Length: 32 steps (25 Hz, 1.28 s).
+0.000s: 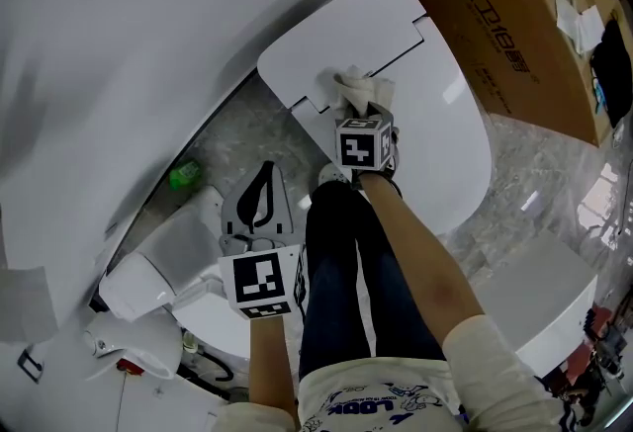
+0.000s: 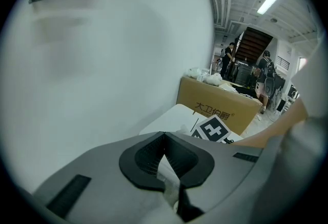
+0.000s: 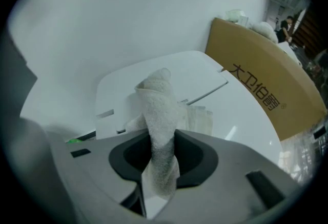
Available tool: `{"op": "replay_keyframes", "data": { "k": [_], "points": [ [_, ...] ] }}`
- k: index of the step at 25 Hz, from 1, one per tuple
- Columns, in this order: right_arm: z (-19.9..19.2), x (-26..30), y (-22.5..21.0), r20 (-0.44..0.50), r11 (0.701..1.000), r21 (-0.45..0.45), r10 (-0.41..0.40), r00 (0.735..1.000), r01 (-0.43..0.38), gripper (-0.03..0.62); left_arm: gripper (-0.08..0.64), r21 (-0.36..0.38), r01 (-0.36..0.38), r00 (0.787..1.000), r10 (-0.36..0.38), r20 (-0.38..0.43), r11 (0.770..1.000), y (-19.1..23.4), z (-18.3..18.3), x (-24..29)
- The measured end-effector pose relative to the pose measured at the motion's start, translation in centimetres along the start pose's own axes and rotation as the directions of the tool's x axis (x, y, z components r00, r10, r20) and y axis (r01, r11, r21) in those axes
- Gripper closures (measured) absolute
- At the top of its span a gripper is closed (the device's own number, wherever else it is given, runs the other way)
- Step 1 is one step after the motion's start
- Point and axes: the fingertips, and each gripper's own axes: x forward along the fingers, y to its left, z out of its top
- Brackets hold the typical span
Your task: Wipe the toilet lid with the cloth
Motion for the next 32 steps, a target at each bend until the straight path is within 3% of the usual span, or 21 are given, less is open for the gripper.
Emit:
{"op": "replay_keyframes", "data": {
  "k": [6, 11, 18, 21, 32],
  "points": [
    [-1.4, -0.6, 2.7, 0.017, 0.978, -0.198, 0.075, 0.997, -0.070, 0.489, 0.557, -0.011, -0.012, 1.000, 0.012, -0.008, 1.000, -0.1, -0.8, -0.3],
    [-3.4, -1.5, 4.4, 0.008, 0.930, -0.351, 0.122, 0.993, -0.111, 0.489, 0.557, -0.008, -0.006, 1.000, 0.006, -0.008, 1.000, -0.6, -1.2, -0.7],
    [-7.4, -3.1, 4.8, 0.004, 0.862, -0.485, 0.172, 0.985, -0.148, 0.489, 0.557, 0.013, 0.017, 1.000, -0.017, 0.000, 1.000, -2.1, -0.8, -1.0],
    [-9.5, -3.8, 4.2, 0.001, 0.847, -0.508, 0.180, 0.984, -0.155, 0.489, 0.557, 0.026, 0.032, 0.999, -0.032, 0.000, 0.999, -2.8, -0.7, -1.1],
    [-17.7, -6.8, -0.6, -0.047, 0.842, -0.502, 0.200, 0.979, -0.196, 0.489, 0.557, 0.103, 0.115, 0.993, -0.116, -0.002, 0.988, -6.9, 0.6, -0.4]
  ]
}}
